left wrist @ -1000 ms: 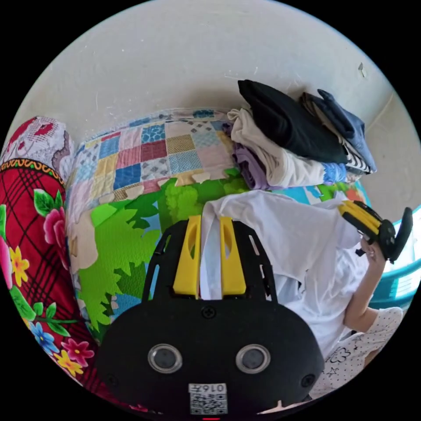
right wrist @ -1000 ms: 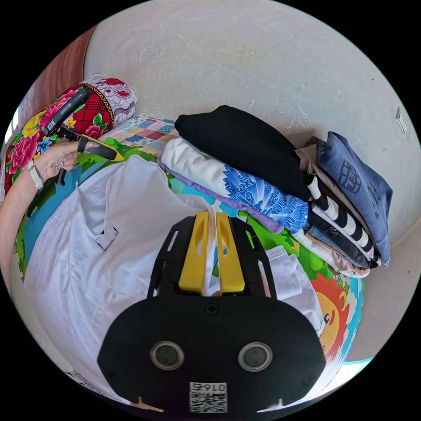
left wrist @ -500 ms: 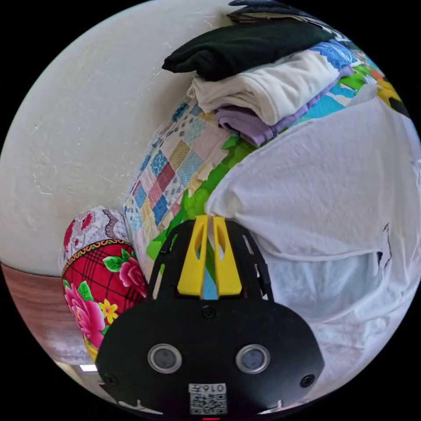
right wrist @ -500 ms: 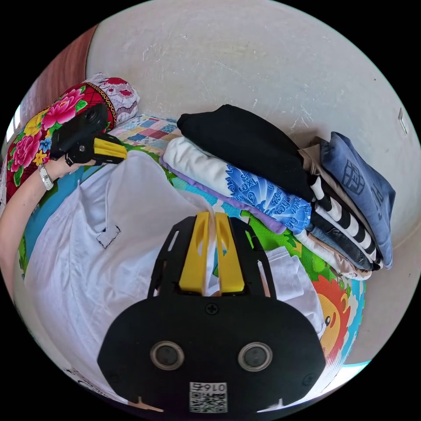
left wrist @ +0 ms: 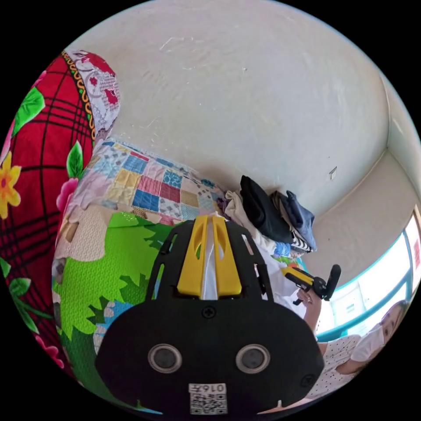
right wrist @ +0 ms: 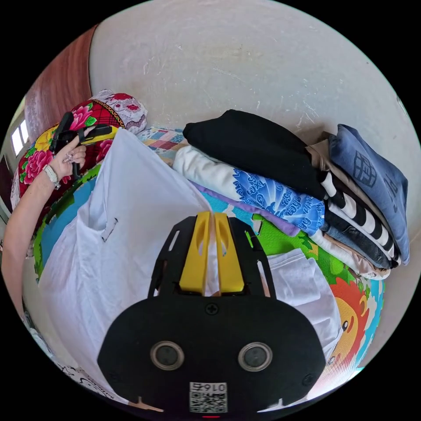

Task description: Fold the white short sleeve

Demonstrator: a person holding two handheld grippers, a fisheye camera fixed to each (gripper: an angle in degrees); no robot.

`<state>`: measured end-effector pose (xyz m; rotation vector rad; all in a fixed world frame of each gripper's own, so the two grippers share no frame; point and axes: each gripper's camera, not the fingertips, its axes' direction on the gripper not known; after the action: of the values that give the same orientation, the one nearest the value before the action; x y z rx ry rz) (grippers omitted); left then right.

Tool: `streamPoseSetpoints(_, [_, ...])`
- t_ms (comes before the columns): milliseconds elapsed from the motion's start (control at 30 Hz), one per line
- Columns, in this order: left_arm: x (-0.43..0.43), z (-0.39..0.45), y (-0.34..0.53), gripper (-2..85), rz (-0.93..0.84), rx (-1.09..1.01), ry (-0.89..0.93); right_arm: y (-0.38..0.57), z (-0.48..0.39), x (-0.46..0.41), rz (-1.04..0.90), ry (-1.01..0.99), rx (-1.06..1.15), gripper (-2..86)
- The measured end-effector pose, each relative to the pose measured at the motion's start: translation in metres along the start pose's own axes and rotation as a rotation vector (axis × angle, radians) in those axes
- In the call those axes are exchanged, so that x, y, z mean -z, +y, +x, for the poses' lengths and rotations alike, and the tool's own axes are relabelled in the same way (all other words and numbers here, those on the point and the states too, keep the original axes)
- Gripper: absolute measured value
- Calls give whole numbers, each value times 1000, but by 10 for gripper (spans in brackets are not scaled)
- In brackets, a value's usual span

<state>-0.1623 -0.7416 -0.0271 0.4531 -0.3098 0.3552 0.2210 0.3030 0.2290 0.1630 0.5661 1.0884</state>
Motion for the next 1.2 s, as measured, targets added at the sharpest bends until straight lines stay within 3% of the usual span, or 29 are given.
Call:
streamPoseSetpoints(100, [-18, -10, -2, -5, -103, -3, 85, -4, -6, 4, -8, 85, 13, 3])
streamPoseSetpoints(233, [-26, -6, -7, 1, -101, -35, 91, -10, -10, -4, -66, 199, 16, 0])
streamPoseSetpoints(500, [-91, 9, -3, 48, -421, -194, -262, -20, -13, 0, -83, 224, 6, -1])
streamPoseSetpoints(633, [-116, 6, 4, 43, -425, -192, -256, -25, -16, 6, -78, 218, 9, 0])
streamPoseSetpoints(767, [-101, -3, 1, 4, -258, -91, -392, -30, -17, 11, -76, 197, 3, 1])
streamPoseSetpoints(833, [-95, 5, -1, 5, -243, -178, -295, -33, -18, 14, -72, 189, -2, 2])
streamPoseSetpoints(967, [-115, 9, 6, 43, -518, -188, -56, -39, -26, 17, -78, 203, 10, 7])
streamPoseSetpoints(1100, [-125, 8, 22, 64, -603, -183, -97, -44, -32, 21, -84, 217, 8, 22])
streamPoseSetpoints(1200, [-135, 8, 27, 60, -607, -184, -19, -47, -38, 38, -28, 217, 14, 61])
